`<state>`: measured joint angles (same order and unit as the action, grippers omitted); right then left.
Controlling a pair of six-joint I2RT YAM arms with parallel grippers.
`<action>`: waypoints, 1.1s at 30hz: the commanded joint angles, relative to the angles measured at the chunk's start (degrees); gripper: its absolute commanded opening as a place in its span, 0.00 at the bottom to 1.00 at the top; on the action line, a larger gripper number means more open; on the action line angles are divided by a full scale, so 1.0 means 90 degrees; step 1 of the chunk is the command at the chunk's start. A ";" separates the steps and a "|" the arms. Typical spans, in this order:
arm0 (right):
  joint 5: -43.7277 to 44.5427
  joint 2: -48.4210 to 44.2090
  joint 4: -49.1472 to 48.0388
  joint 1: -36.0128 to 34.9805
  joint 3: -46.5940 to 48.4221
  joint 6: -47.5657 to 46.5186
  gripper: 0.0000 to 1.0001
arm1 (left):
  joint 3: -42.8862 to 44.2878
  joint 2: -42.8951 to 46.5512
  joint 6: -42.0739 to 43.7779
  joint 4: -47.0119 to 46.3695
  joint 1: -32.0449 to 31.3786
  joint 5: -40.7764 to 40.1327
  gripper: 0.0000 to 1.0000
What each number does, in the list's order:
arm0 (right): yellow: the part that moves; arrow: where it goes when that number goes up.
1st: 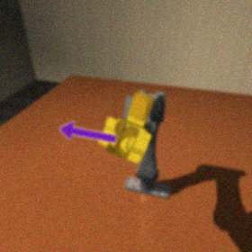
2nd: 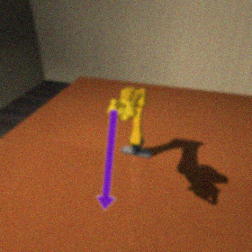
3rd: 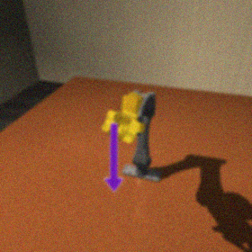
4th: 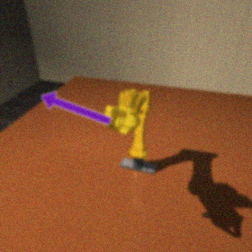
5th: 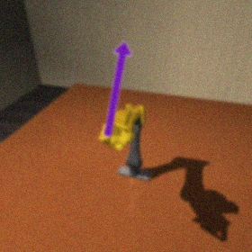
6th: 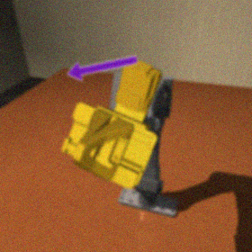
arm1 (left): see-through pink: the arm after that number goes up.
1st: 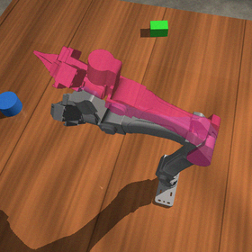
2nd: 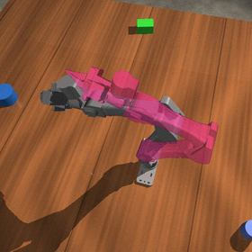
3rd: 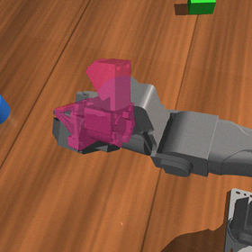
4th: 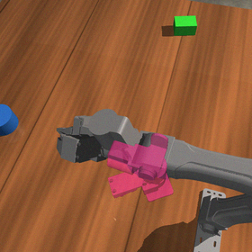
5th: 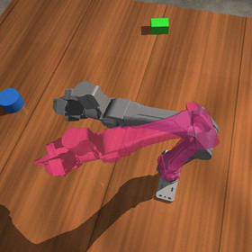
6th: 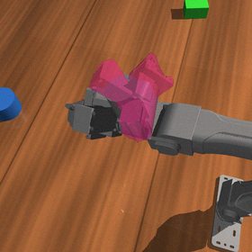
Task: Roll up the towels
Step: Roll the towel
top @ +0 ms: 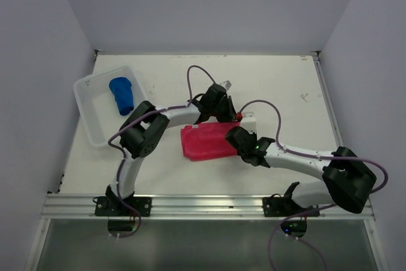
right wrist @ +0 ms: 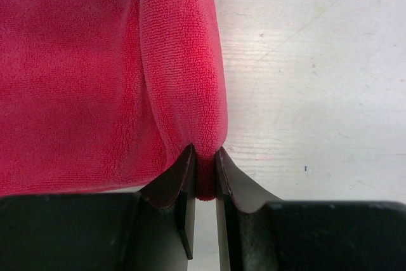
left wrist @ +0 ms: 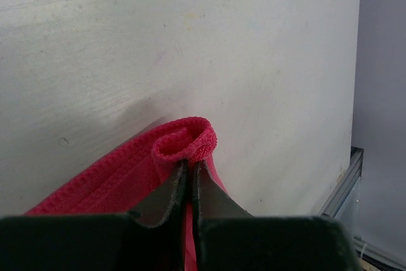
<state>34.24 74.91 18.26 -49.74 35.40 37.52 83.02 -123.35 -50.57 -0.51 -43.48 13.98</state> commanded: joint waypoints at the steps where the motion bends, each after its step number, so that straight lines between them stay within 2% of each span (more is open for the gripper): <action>1: 0.1038 0.0250 0.1055 -0.0264 0.0344 0.0196 0.00 | -0.0239 0.0502 -0.0182 -0.1328 0.0251 0.0156 0.00; 7: 0.1799 0.0728 0.1671 -0.0684 0.0764 0.0382 0.00 | -0.0611 0.0600 -0.0280 -0.1954 0.0388 0.0546 0.00; 18: 0.2777 0.1939 0.2872 -0.1495 0.1701 0.0821 0.00 | -0.0816 0.0434 -0.0124 -0.2218 0.0496 0.0829 0.00; 33: 0.2748 0.3228 0.3225 -0.1837 0.2317 0.0929 0.00 | -0.1158 0.0473 0.0384 -0.2033 0.0574 0.0771 0.00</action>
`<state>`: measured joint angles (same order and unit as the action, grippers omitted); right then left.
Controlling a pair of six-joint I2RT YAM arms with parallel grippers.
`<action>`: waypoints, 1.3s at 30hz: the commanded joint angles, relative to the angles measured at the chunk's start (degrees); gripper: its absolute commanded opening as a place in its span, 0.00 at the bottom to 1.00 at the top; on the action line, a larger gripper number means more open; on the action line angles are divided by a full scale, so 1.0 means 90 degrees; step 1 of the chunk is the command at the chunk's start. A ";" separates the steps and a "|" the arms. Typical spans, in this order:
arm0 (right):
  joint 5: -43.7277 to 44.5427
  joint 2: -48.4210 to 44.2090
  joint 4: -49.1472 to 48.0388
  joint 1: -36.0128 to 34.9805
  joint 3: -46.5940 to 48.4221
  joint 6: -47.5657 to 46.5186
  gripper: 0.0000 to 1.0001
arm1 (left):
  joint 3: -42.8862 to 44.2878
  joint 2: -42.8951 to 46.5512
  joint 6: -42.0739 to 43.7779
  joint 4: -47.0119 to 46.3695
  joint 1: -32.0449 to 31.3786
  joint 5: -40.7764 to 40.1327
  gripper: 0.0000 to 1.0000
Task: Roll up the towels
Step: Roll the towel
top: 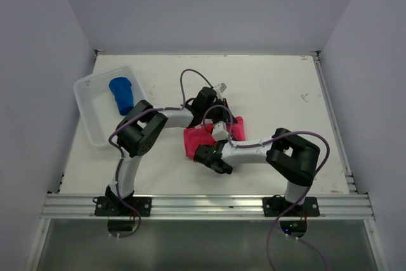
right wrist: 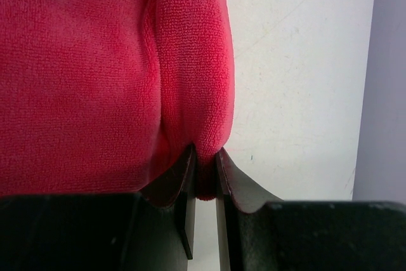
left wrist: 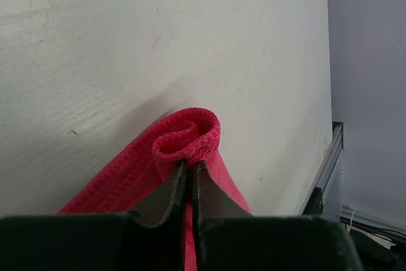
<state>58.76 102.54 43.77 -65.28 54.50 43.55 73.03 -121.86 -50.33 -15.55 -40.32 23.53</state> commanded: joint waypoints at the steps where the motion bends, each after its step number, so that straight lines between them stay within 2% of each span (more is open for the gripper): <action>1: 0.0014 0.0256 0.0400 -0.0110 0.0223 0.0210 0.00 | -0.0049 0.0279 0.0396 -0.0343 0.0222 -0.0290 0.00; 18: -0.0201 0.1213 0.0586 -0.0198 0.0917 -0.0278 0.00 | -0.0322 0.0337 0.1138 -0.0020 0.0222 -0.0593 0.00; 26: -0.0376 0.1097 0.0528 -0.0198 0.1005 -0.0317 0.00 | -0.0546 0.0367 0.1217 -0.0157 0.0222 -0.0642 0.00; 39: -0.0514 0.0316 0.0313 -0.0198 0.0917 -0.0230 0.21 | -0.0644 0.0347 0.1343 -0.0069 0.0222 -0.0798 0.00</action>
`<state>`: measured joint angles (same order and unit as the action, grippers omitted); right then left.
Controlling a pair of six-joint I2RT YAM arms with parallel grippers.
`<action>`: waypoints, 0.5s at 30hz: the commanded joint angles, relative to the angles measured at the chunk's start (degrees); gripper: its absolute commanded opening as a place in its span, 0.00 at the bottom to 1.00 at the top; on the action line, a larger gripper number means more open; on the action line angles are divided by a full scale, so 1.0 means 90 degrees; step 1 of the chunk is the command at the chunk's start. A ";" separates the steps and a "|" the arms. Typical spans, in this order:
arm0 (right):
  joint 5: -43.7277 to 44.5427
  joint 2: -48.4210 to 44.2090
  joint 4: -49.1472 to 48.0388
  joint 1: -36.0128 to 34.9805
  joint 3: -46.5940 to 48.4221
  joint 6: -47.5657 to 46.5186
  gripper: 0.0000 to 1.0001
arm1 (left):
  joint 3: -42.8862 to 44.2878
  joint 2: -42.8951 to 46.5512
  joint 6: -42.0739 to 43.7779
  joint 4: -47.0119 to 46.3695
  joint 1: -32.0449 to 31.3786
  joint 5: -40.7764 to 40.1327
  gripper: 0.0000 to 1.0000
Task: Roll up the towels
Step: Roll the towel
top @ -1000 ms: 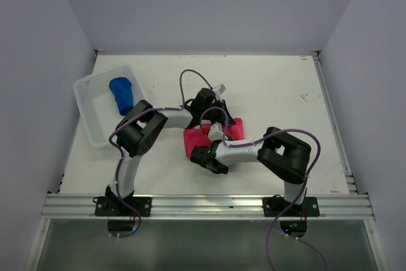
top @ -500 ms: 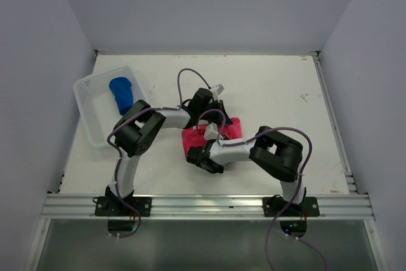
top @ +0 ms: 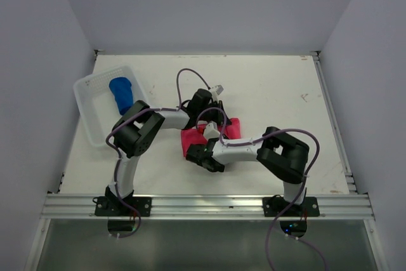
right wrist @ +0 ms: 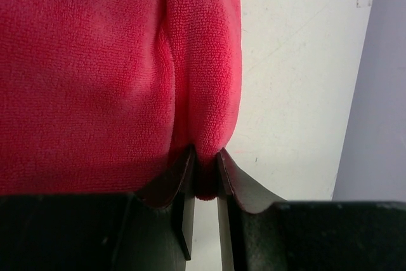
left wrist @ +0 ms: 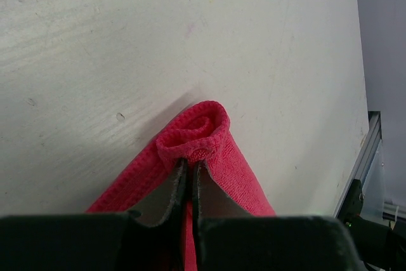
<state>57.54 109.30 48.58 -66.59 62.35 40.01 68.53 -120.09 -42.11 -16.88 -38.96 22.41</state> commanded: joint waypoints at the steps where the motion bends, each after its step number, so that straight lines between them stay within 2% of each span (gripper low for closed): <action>1: -0.0397 -0.0483 -0.0241 -0.0053 0.0045 0.0183 0.22 | -0.0154 0.0160 0.0440 0.0089 0.0071 -0.0703 0.00; 10: -0.0621 -0.0913 -0.0319 -0.0043 0.0006 0.0242 0.35 | -0.0222 0.0150 0.0489 0.0118 0.0071 -0.0781 0.00; 15: -0.0768 -0.1225 -0.0290 -0.0014 -0.0033 0.0310 0.39 | -0.0212 0.0141 0.0499 0.0118 0.0071 -0.0791 0.00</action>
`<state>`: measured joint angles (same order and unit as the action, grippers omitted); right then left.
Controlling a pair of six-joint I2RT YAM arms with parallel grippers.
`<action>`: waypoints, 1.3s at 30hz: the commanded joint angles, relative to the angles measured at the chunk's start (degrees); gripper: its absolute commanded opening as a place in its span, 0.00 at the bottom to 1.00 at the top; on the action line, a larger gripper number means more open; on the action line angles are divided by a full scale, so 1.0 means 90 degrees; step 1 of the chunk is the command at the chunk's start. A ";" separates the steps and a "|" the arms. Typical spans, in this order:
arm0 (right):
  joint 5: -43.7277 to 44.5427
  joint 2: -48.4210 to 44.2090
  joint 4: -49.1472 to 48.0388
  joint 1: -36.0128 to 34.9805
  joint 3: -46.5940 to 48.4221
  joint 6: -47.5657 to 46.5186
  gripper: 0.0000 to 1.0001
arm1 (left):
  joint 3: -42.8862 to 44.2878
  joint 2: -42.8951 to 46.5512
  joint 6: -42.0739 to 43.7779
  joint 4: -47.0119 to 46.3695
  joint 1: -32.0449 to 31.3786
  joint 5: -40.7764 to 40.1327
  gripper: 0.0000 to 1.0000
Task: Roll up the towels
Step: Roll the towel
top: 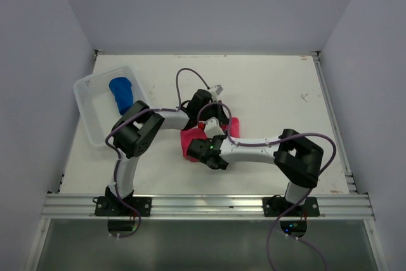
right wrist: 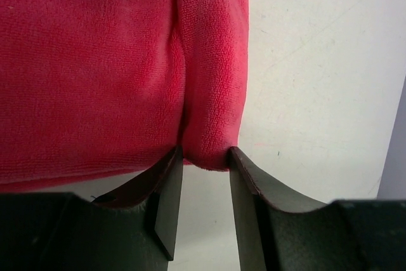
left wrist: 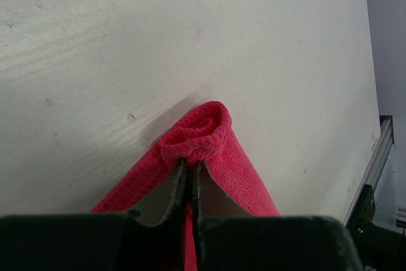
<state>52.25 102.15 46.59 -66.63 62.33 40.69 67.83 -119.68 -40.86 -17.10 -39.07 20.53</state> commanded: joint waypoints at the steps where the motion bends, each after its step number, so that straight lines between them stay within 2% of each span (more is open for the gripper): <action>1: -0.0209 -0.0509 -0.0079 0.0011 -0.0079 0.0235 0.39 | -0.0135 0.0104 0.0360 0.0143 0.0074 -0.0582 0.00; 9: -0.0805 -0.1749 -0.0692 0.0332 -0.0508 0.0274 0.41 | -0.0242 0.0143 0.0341 0.0113 0.0083 -0.0621 0.00; 14: -0.1517 -0.2413 -0.1259 0.0684 -0.1016 0.0352 0.41 | -0.0271 0.0172 0.0341 0.0113 0.0083 -0.0622 0.00; 20: -0.2608 -0.3097 -0.1972 0.1523 -0.1690 0.0635 0.42 | -0.0281 0.0211 0.0331 0.0103 0.0083 -0.0641 0.00; 24: -0.3196 -0.3507 -0.2821 0.2090 -0.2139 0.0646 0.42 | -0.0281 0.0212 0.0331 0.0094 0.0083 -0.0641 0.00; 33: -0.3832 -0.3966 -0.3486 0.2598 -0.2413 0.0665 0.46 | -0.0281 0.0202 0.0331 0.0094 0.0083 -0.0631 0.00; 39: -0.3872 -0.4211 -0.3390 0.2764 -0.2442 0.0606 0.47 | -0.0281 0.0202 0.0351 0.0123 0.0083 -0.0651 0.00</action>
<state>18.46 65.95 18.20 -42.35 40.73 45.67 66.65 -118.89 -40.86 -17.78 -39.07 18.37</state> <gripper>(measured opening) 0.468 0.054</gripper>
